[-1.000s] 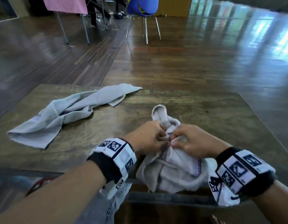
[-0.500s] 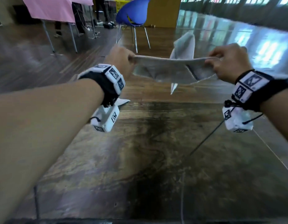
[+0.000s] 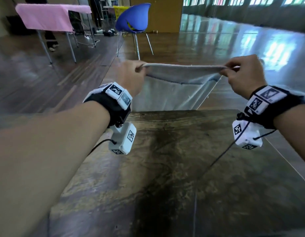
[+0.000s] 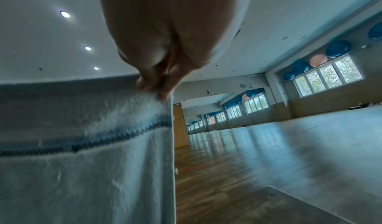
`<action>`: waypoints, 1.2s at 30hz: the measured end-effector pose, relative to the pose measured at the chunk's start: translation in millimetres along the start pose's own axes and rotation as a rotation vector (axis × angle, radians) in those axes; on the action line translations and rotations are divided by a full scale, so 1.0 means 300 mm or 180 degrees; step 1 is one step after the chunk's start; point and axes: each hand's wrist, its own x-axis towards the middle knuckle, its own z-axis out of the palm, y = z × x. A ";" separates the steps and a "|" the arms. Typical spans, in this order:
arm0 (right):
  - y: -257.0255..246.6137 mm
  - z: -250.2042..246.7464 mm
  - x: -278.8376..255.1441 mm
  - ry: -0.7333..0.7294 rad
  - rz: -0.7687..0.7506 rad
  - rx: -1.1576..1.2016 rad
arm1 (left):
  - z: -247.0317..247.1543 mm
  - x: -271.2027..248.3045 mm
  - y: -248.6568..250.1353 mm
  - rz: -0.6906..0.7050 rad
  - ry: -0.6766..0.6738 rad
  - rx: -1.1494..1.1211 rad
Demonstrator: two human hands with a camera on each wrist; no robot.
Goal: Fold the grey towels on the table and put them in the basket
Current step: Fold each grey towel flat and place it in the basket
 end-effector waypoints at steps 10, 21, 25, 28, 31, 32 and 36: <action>0.129 0.004 -0.314 -0.1042 0.0155 -0.0795 | -0.004 -0.224 -0.111 -0.0340 -0.1979 0.1203; 0.071 -0.231 -0.491 -0.1135 0.0328 0.0425 | -0.179 -0.400 0.045 -0.0806 -0.1701 0.1097; 0.019 -0.368 -0.557 -0.1083 0.0334 0.0764 | -0.278 -0.465 0.130 -0.1231 -0.1766 0.0626; -0.021 -0.459 -0.613 -0.1198 0.0374 0.0812 | -0.323 -0.511 0.209 -0.1457 -0.1884 0.0689; -0.053 -0.535 -0.665 -0.1420 0.0442 0.0809 | -0.348 -0.561 0.265 -0.1828 -0.1926 0.0287; -0.063 -0.557 -0.682 -0.1591 0.0491 0.0847 | -0.356 -0.582 0.278 -0.1979 -0.1965 0.0091; -0.076 -0.633 -0.750 -0.2379 0.0825 0.1091 | -0.404 -0.671 0.320 -0.2272 -0.2303 -0.0334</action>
